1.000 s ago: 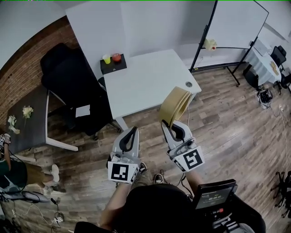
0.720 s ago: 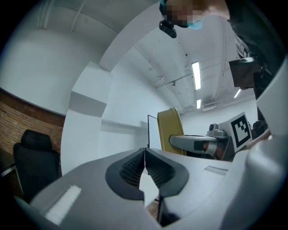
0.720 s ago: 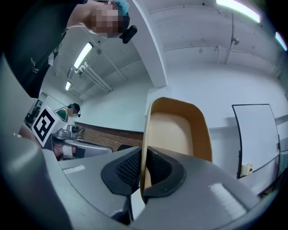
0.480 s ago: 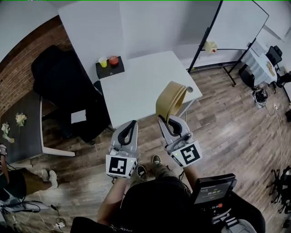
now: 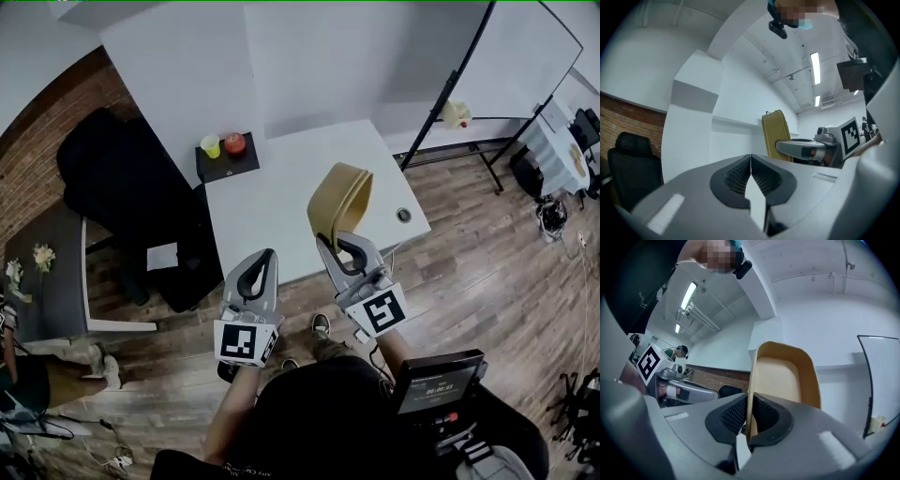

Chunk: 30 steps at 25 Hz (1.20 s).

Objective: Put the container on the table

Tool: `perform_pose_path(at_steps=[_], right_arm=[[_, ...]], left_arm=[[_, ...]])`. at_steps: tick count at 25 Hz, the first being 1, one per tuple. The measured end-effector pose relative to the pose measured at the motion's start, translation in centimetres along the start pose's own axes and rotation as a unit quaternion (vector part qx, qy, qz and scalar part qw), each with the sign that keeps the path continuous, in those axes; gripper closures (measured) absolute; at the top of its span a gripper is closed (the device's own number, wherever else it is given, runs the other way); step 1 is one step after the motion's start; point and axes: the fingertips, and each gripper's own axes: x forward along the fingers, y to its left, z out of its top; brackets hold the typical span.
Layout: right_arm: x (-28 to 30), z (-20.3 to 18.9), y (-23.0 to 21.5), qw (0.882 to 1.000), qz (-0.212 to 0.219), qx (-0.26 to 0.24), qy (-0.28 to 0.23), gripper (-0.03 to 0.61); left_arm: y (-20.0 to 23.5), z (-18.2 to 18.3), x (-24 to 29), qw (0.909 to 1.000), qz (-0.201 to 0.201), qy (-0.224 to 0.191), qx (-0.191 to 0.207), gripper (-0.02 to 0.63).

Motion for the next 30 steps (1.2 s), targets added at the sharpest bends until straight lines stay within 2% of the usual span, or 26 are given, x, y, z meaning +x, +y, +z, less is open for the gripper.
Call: perform_pose_path(at_steps=[7,13,18,24,30], right_arm=[[5.8,-2.8,-4.6,0.999,0.048,-0.001,0.024,0.551],[10.8,-5.9,-6.4,0.997,0.044,0.007,0.064,0.551],[15.4,-7.1,-6.6,0.997,0.042,0.002,0.068,0.549],[18.8,-8.2,-6.8,0.995,0.062,-0.027,0.078,0.549],[21.7,-10.8,-7.9,0.988,0.108,-0.061,0.094,0.549]], left_arm=[[3.0,-1.4,5.6,0.9994,0.026,0.022,-0.009,0.609],[7.4,-3.5,8.8,0.9987,0.023,0.044,-0.010,0.609],[10.8,-4.1,11.3,0.9990,0.007,0.041,-0.018,0.609],[12.4,-4.5,13.7,0.9989,-0.010,0.044,-0.015,0.609],[13.7,-6.0,16.9,0.9983,0.010,0.054,-0.019,0.609]])
